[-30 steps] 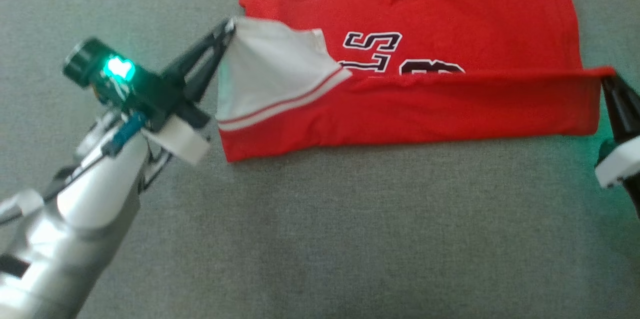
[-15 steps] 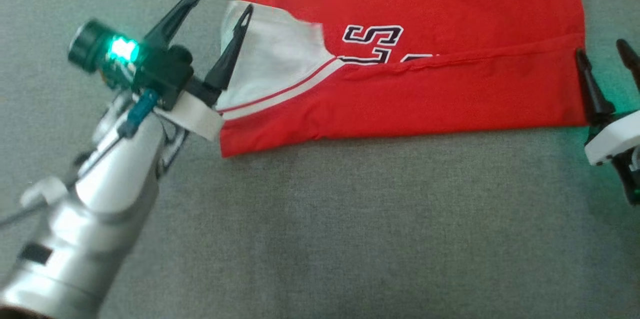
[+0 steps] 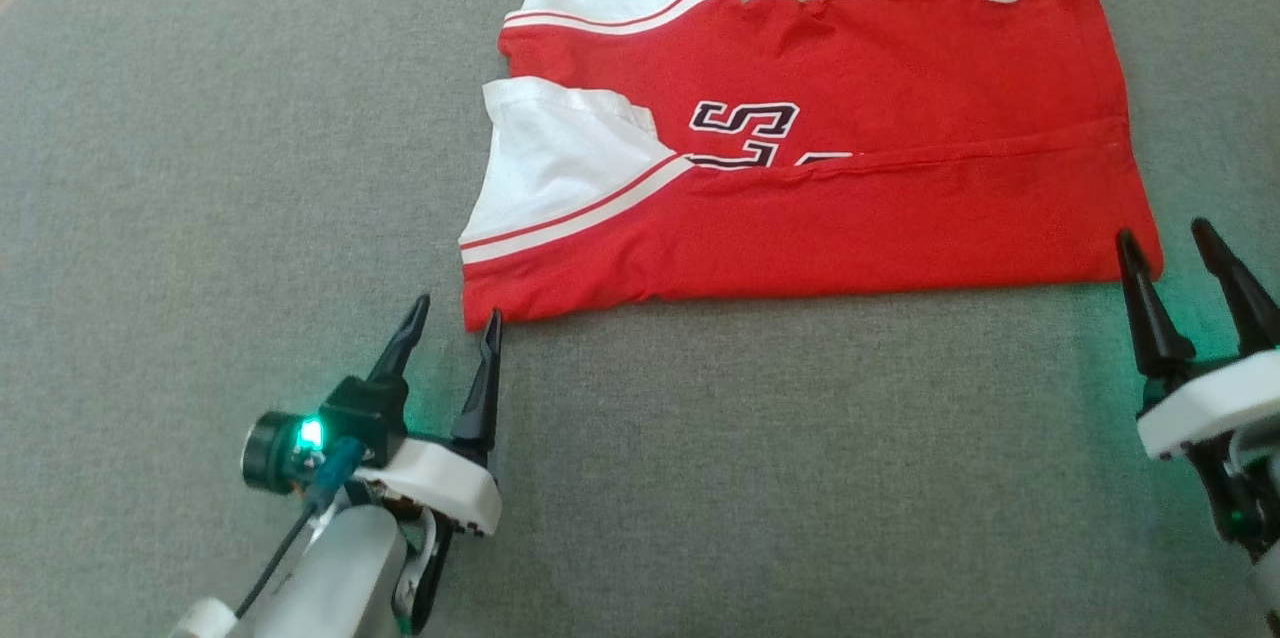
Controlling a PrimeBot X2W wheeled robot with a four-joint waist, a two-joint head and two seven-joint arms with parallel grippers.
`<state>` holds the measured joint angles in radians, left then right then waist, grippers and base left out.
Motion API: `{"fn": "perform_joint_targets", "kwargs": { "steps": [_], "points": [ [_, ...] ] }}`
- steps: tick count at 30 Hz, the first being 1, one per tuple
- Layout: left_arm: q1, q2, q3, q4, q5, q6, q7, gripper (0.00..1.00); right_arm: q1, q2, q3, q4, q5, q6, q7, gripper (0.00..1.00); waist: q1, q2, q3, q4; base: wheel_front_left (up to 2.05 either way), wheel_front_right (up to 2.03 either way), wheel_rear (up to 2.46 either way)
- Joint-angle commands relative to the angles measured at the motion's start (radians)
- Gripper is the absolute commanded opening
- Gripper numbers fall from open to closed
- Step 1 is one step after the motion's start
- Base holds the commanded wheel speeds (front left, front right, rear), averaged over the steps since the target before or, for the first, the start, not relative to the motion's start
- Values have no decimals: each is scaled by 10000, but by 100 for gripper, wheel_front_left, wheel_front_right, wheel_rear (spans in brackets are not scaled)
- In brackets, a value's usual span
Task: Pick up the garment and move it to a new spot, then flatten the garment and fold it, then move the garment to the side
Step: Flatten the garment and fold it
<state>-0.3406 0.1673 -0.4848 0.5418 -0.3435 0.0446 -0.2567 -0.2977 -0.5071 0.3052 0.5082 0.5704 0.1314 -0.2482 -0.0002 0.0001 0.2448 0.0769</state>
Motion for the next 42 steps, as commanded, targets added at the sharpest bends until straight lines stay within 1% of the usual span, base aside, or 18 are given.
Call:
{"fn": "perform_joint_targets", "kwargs": {
  "steps": [1,7,12,18,21,22,23,24,25,28,32,36,42],
  "points": [
    [-195,57,385,-17,-55,54,-50,100,238,-134,-94,-337,-52,-7,-133,100,2,-1,-25,8,0,0,0],
    [-390,-195,384,943,-93,153,-51,100,560,-56,-318,-523,-166,-7,-134,100,2,-1,52,-71,0,0,0],
    [-698,-328,257,1484,-82,25,-50,100,563,-115,-416,-568,-207,-7,-134,100,2,-1,170,-88,0,0,0],
    [-876,-213,42,1014,676,147,-50,100,640,-156,-610,-521,-244,-7,-135,100,2,-1,216,3,0,0,0],
    [-864,-173,-41,936,874,96,-50,100,659,-145,-648,-496,-280,-7,-135,100,2,-1,221,29,0,0,0],
    [-873,-147,-83,931,938,47,-50,83,654,-143,-660,-495,-286,-7,-135,100,2,-1,229,31,0,0,0],
    [-883,-134,-105,928,979,6,-50,45,648,-146,-671,-497,-293,-7,-135,100,2,-1,240,36,0,0,0],
    [-892,-132,-121,926,1003,-45,-50,19,640,-151,-680,-500,-302,-7,-135,100,2,-1,253,39,0,0,0],
    [-909,-121,-162,937,1046,-106,-50,0,632,-156,-682,-503,-311,-7,-135,100,2,-1,264,41,0,0,0],
    [-966,-104,-218,961,1167,-166,-51,0,607,-167,-695,-500,-343,-7,-135,100,2,-1,288,44,0,0,0],
    [-990,-74,-218,914,1280,-135,-51,0,575,-150,-675,-386,-351,-7,-135,100,2,-1,276,35,0,0,0],
    [-918,99,-203,772,1431,-128,-51,0,363,77,-600,203,53,-7,86,100,2,-1,232,70,0,0,0],
    [-939,294,-180,643,1549,-197,-51,0,-286,169,-394,1076,541,-7,655,100,2,-1,250,198,0,0,0]
  ]
}}
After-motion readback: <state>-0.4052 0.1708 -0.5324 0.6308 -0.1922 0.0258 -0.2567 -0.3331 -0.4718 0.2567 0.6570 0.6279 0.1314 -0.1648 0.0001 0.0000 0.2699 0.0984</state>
